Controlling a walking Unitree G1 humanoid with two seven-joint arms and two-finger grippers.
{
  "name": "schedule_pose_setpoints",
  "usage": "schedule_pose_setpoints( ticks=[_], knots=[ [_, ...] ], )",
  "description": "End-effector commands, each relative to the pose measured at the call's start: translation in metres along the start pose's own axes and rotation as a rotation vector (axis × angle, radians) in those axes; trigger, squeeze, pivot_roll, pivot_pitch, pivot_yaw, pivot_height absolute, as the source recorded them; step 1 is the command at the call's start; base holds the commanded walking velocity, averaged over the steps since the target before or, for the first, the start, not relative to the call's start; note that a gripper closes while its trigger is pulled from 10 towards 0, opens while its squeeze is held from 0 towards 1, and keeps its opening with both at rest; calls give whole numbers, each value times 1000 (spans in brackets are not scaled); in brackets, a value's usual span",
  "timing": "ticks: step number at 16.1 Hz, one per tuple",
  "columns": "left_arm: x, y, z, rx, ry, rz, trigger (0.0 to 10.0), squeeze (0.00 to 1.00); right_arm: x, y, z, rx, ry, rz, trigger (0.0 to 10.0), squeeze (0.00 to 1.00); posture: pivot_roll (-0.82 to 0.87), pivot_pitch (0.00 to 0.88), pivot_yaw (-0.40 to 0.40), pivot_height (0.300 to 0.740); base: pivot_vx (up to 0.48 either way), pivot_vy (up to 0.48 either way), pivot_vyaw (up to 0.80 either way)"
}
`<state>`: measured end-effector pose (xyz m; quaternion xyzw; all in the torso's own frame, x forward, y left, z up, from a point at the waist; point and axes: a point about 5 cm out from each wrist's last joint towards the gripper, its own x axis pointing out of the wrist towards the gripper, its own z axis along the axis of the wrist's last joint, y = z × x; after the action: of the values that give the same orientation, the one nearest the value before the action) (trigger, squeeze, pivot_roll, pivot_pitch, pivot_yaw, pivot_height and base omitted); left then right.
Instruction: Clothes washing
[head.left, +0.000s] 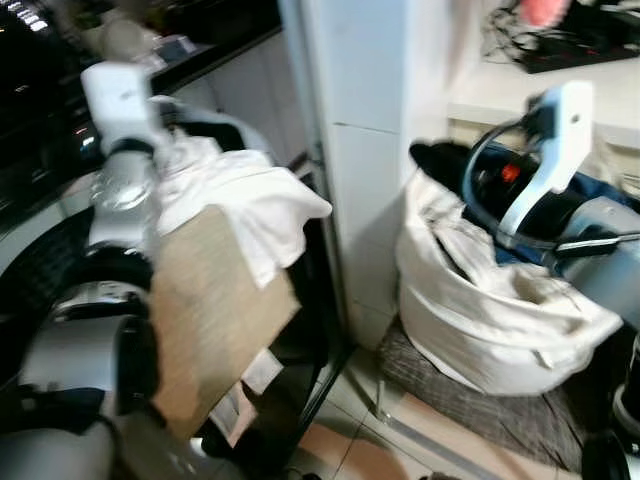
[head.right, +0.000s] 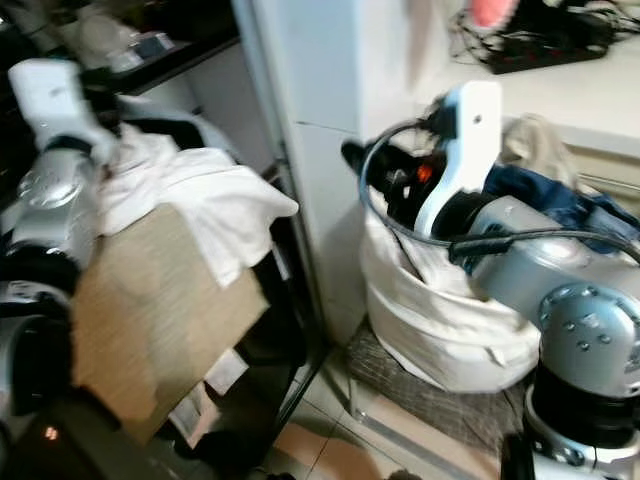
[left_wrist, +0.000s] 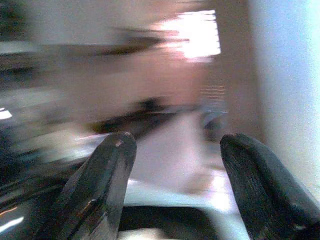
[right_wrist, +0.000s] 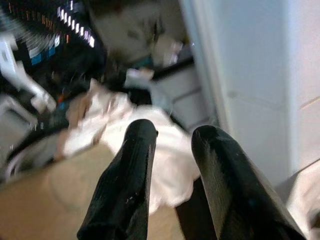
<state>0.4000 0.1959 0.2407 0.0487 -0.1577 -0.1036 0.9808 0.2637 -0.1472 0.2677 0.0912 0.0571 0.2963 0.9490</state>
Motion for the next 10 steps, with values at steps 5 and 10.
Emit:
schedule_pose_setpoints(
  ticks=[5, 10],
  knots=[
    [5, -36, -24, 292, 389, -434, 10000, 1000, 2, 4, -14, -116, 64, 4, 10000, 0, -153, 0, 168, 740, 0, 0, 0],
    [-4, -2, -38, 555, 696, -326, 10000, 1000, 1, 8, -21, -161, 81, 35, 10000, 0, -159, 0, 177, 740, 0, 0, 0]
  ],
)
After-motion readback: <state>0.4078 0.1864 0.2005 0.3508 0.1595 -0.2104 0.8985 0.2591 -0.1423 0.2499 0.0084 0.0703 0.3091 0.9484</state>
